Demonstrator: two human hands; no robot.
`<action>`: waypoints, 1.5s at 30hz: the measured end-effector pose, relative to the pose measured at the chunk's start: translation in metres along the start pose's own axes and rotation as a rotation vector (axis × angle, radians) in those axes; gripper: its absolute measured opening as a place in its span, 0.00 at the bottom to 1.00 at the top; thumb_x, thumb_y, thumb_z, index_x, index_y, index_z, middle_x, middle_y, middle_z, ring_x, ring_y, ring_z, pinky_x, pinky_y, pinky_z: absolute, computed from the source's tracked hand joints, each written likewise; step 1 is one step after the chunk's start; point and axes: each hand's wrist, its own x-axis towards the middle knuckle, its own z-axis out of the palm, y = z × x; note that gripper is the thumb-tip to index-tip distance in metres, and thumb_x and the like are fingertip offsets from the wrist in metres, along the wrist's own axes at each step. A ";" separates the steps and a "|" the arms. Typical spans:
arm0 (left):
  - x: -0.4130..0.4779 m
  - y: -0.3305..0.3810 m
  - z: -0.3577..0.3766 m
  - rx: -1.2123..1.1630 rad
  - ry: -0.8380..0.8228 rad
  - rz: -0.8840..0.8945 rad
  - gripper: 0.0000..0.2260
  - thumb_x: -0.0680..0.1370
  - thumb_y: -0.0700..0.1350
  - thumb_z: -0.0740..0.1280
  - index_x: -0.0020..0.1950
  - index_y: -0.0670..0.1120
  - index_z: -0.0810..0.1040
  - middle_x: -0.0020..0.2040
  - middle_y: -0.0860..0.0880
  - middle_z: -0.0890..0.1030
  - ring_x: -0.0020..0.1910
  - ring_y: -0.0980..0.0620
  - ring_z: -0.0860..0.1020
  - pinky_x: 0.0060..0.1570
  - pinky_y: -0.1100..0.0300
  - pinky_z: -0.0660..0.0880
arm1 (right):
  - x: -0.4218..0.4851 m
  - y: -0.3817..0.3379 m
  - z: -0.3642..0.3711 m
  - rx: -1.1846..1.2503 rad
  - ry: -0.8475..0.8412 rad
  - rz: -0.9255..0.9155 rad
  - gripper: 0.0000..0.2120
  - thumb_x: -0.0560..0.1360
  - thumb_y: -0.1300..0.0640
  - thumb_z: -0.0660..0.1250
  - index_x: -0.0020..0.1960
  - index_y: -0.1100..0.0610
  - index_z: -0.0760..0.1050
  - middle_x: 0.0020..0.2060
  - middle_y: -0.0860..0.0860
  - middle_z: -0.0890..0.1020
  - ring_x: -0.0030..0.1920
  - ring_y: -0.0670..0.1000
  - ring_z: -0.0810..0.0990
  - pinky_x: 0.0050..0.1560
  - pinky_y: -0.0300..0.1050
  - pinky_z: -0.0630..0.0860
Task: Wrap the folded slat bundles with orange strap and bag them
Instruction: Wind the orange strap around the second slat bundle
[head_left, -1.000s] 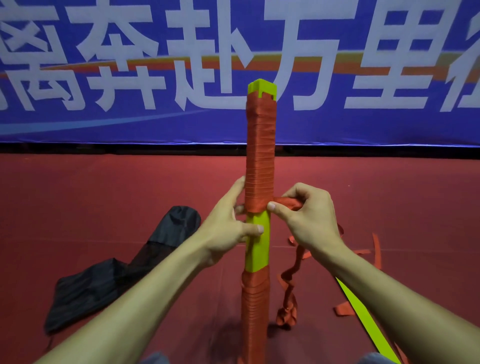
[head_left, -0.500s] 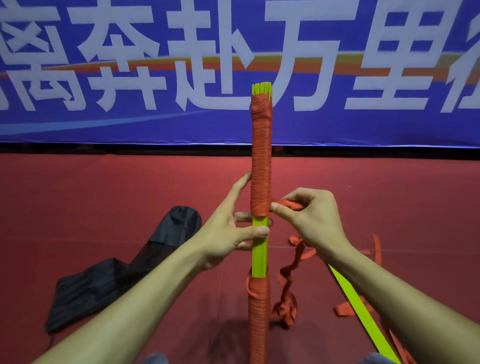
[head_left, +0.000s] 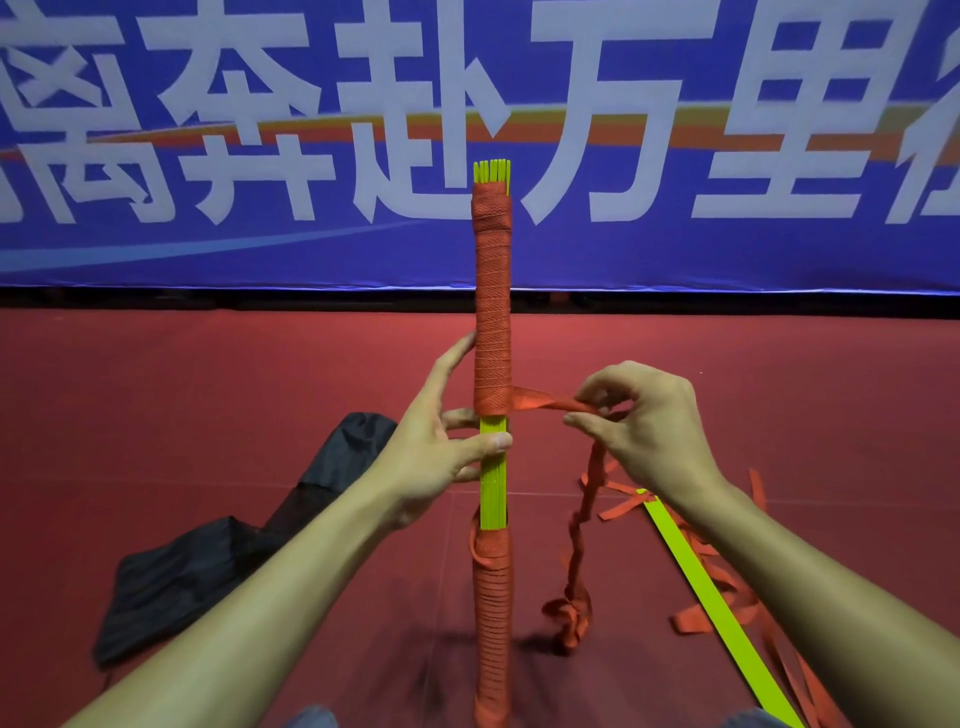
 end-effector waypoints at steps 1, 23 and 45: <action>0.000 0.000 0.001 0.004 0.008 -0.001 0.42 0.74 0.29 0.72 0.67 0.74 0.66 0.46 0.41 0.82 0.41 0.54 0.81 0.35 0.63 0.77 | 0.000 0.001 0.001 -0.026 0.007 -0.029 0.11 0.62 0.63 0.81 0.36 0.56 0.79 0.32 0.49 0.78 0.32 0.50 0.77 0.35 0.48 0.78; 0.000 0.000 0.003 0.035 0.095 -0.040 0.39 0.73 0.31 0.74 0.71 0.67 0.65 0.44 0.41 0.83 0.41 0.50 0.84 0.39 0.54 0.81 | -0.005 -0.001 0.002 0.546 -0.107 0.397 0.17 0.70 0.58 0.76 0.35 0.64 0.71 0.27 0.58 0.74 0.27 0.54 0.77 0.31 0.56 0.74; 0.003 0.000 0.029 0.270 0.196 0.040 0.40 0.65 0.47 0.83 0.65 0.71 0.64 0.40 0.49 0.86 0.39 0.50 0.85 0.46 0.46 0.83 | -0.005 -0.032 0.018 0.213 0.005 0.403 0.21 0.64 0.50 0.80 0.29 0.55 0.68 0.22 0.45 0.71 0.26 0.44 0.66 0.29 0.43 0.64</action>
